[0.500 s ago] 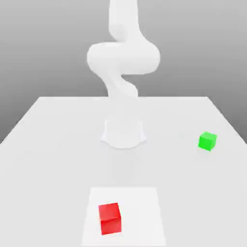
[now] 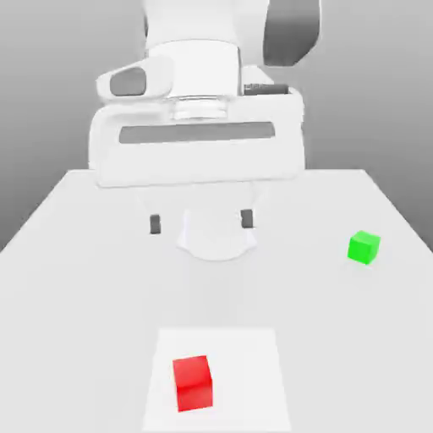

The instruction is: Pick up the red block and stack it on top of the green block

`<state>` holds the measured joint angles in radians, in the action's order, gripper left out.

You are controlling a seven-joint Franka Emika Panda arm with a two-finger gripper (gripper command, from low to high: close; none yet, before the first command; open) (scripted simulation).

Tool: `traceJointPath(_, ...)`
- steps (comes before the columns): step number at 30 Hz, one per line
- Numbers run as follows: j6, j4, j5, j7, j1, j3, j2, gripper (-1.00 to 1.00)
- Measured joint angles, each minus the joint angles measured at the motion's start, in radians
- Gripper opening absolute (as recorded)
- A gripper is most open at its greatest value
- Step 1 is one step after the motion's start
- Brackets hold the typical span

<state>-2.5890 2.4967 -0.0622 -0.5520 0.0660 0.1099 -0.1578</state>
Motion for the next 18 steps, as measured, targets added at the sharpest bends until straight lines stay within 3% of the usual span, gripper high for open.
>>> traceJointPath(7,-0.115,0.078,0.014,0.07,-0.015,0.008,0.251,0.0)
traceJointPath(13,-0.282,0.065,-0.027,0.115,-0.045,-0.029,0.468,0.0)
traceJointPath(14,-0.299,0.062,-0.032,0.119,-0.051,-0.036,0.489,-1.0)
traceJointPath(18,-0.298,0.062,-0.031,0.118,-0.051,-0.036,0.489,-1.0)
